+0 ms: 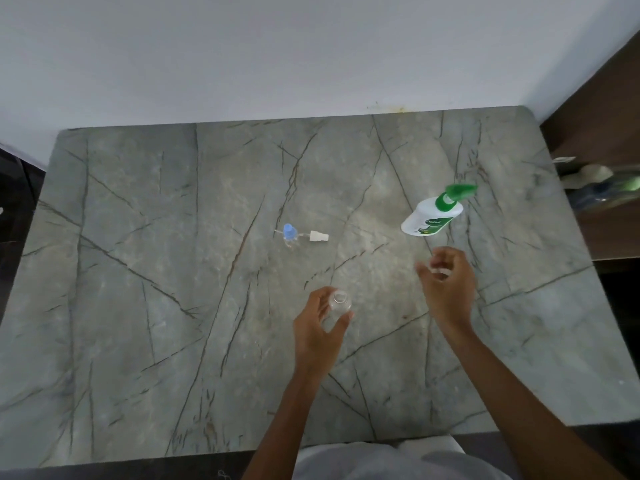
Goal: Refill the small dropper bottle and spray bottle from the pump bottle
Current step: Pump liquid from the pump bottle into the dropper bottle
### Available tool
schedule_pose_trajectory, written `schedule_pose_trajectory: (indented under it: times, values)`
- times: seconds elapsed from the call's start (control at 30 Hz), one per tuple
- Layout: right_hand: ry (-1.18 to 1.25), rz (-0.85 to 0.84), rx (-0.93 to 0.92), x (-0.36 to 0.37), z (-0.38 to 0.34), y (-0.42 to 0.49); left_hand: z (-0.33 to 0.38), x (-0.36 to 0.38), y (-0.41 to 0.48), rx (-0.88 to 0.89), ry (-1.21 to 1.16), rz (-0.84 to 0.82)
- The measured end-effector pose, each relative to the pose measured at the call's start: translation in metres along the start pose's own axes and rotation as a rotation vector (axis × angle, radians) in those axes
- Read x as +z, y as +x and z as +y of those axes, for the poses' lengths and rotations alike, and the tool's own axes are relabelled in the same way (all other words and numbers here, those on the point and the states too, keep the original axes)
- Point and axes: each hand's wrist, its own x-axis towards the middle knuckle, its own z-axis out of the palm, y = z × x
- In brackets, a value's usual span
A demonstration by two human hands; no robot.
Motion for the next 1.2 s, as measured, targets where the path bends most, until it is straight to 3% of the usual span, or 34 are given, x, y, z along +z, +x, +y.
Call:
schedule_pose_trajectory:
  times: [0.07, 0.13, 0.37, 0.47, 0.6, 0.77, 0.93, 1.1, 1.2]
  values:
    - [0.019, 0.104, 0.021, -0.016, 0.003, 0.018, -0.001, 0.007, 0.001, 0.0, 0.005, -0.006]
    - [-0.022, 0.105, 0.029, -0.027, 0.003, 0.043, -0.002, 0.013, 0.002, -0.005, 0.01, -0.013]
    - [-0.184, -0.296, -0.022, -0.026, 0.004, 0.119, 0.001, 0.032, 0.001, 0.01, -0.015, -0.02]
    - [-0.175, -0.379, -0.02, -0.017, 0.001, 0.122, 0.002, 0.036, 0.0, 0.009, -0.01, -0.007]
    - [-0.097, -0.36, 0.006, -0.001, -0.004, 0.118, 0.003, 0.037, -0.004, 0.006, -0.01, 0.006]
    - [0.055, -0.198, 0.027, 0.016, -0.013, 0.114, 0.006, 0.038, -0.009, 0.004, 0.002, 0.031]
    - [0.133, -0.245, 0.152, 0.024, -0.018, 0.111, 0.008, 0.038, -0.016, -0.003, 0.001, 0.035]
    - [0.112, -0.216, 0.096, 0.025, -0.024, 0.095, 0.007, 0.036, -0.021, -0.019, 0.0, 0.046]
    - [0.048, -0.298, -0.021, 0.019, -0.02, 0.083, 0.008, 0.034, -0.024, -0.015, 0.0, 0.054]
